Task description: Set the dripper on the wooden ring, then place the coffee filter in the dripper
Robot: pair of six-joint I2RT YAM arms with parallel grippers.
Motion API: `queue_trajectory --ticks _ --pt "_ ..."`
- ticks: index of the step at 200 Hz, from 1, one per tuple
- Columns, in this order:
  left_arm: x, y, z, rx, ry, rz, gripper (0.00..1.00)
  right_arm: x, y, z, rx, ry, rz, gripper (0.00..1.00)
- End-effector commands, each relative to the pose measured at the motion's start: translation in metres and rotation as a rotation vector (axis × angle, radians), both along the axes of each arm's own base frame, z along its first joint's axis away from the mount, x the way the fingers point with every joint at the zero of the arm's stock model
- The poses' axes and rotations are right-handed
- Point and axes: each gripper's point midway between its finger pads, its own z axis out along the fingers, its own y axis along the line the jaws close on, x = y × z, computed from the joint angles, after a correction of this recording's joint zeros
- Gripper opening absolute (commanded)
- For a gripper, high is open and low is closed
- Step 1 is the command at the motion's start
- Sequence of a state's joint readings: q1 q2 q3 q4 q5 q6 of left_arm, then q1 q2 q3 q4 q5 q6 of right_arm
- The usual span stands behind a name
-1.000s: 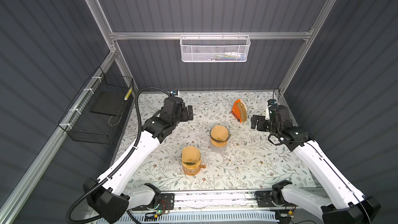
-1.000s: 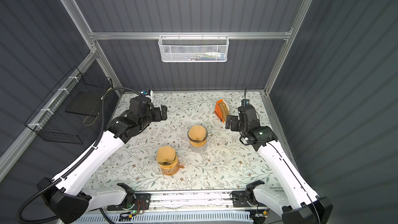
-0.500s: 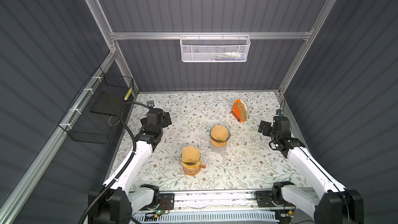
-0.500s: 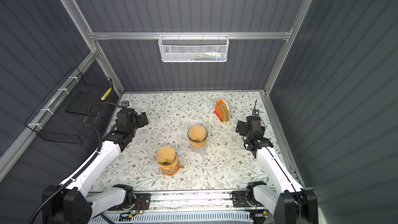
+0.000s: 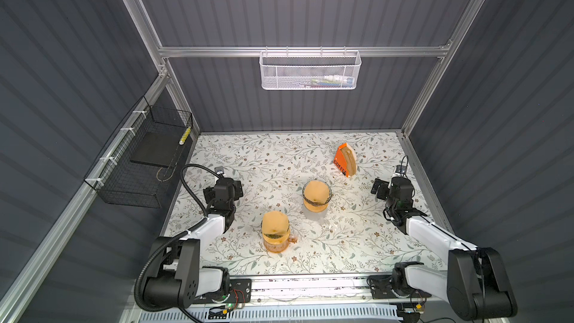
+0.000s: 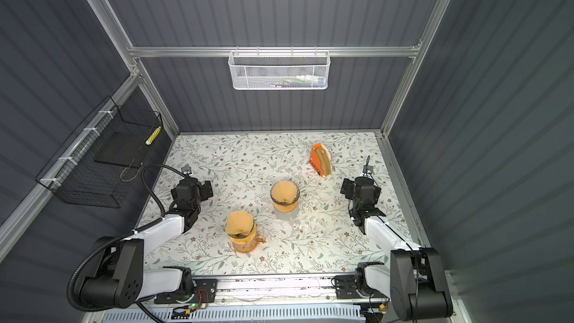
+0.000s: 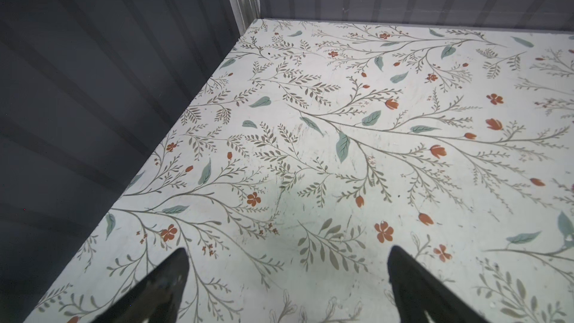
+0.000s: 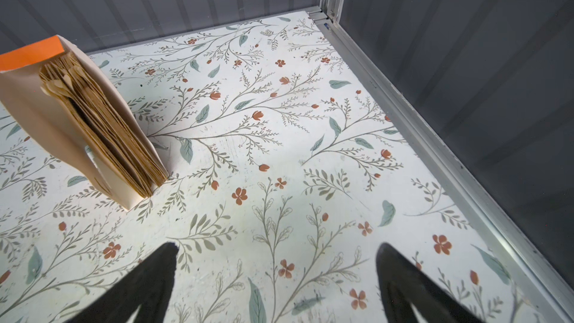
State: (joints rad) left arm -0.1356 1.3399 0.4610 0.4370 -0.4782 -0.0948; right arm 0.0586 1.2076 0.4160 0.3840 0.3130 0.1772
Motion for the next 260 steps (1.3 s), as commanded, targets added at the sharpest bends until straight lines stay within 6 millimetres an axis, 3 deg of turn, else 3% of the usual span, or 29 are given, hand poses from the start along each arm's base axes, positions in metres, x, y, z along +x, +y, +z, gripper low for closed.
queue_trajectory --ticks 1,70,90,121,136,260 --pt "0.015 -0.007 0.009 0.013 -0.102 -0.059 1.0 0.01 -0.005 0.017 -0.023 -0.136 -0.017 0.99" --pt "0.027 -0.011 -0.008 0.006 -0.152 -0.107 1.0 0.025 0.009 0.02 -0.06 -0.141 0.083 0.99" --pt "0.033 -0.012 -0.023 -0.01 -0.151 -0.117 1.0 0.026 0.011 0.021 -0.088 -0.155 0.112 0.99" --pt "0.04 -0.013 -0.037 -0.018 -0.101 -0.123 1.0 0.024 0.003 0.018 -0.107 -0.246 0.098 0.99" --pt "0.046 -0.016 -0.037 -0.018 -0.101 -0.149 1.0 0.022 -0.001 0.01 -0.099 -0.274 0.082 0.99" --pt "0.047 -0.018 -0.041 -0.019 -0.078 -0.163 1.0 0.032 -0.001 0.004 -0.02 -0.229 0.146 0.99"
